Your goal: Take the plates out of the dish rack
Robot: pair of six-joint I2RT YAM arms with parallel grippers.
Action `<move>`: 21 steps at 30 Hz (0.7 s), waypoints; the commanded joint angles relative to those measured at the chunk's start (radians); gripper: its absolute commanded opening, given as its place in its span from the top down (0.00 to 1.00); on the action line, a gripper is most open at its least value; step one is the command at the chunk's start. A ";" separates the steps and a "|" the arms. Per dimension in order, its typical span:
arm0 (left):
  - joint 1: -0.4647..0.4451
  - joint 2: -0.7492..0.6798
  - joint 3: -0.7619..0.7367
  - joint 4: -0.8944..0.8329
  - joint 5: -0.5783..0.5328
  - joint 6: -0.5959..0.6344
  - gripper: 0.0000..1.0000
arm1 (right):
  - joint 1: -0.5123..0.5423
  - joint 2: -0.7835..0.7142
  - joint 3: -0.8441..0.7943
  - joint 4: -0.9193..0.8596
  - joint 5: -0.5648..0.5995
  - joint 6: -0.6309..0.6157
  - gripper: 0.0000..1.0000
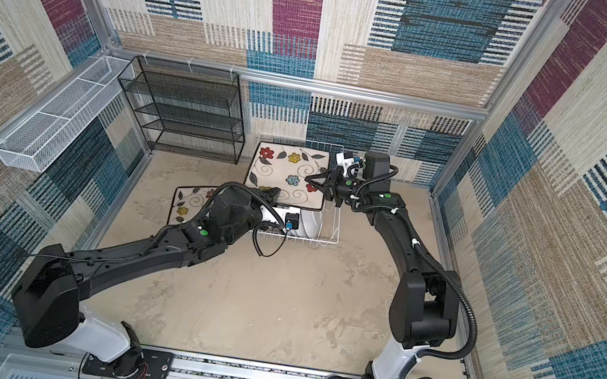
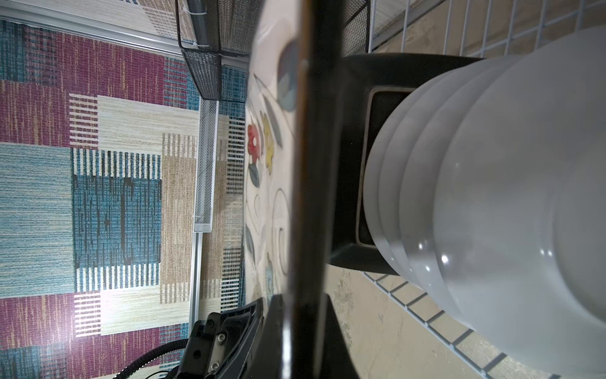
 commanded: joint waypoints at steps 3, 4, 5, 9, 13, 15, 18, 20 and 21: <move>0.000 -0.026 0.004 0.149 -0.010 -0.095 0.57 | -0.023 -0.020 0.031 0.161 -0.025 -0.057 1.00; 0.000 -0.029 0.006 0.123 -0.004 -0.108 0.54 | -0.031 -0.017 0.049 0.162 -0.021 -0.058 1.00; 0.000 -0.032 0.008 0.100 0.003 -0.123 0.53 | -0.040 -0.014 0.064 0.165 -0.018 -0.055 1.00; 0.000 -0.041 -0.004 0.067 0.018 -0.161 0.46 | -0.060 0.009 0.129 0.196 -0.001 -0.023 1.00; -0.001 -0.061 -0.015 0.040 0.020 -0.214 0.43 | -0.069 0.035 0.180 0.204 0.034 -0.002 1.00; -0.002 -0.084 -0.008 0.008 0.025 -0.270 0.42 | -0.072 0.035 0.206 0.180 0.082 -0.021 1.00; 0.000 -0.129 0.009 -0.039 0.052 -0.395 0.37 | -0.074 0.021 0.226 0.148 0.149 -0.064 1.00; 0.003 -0.156 0.024 -0.066 0.066 -0.465 0.30 | -0.078 0.020 0.233 0.134 0.164 -0.081 1.00; 0.005 -0.169 0.034 -0.084 0.079 -0.496 0.22 | -0.081 0.019 0.233 0.133 0.165 -0.084 1.00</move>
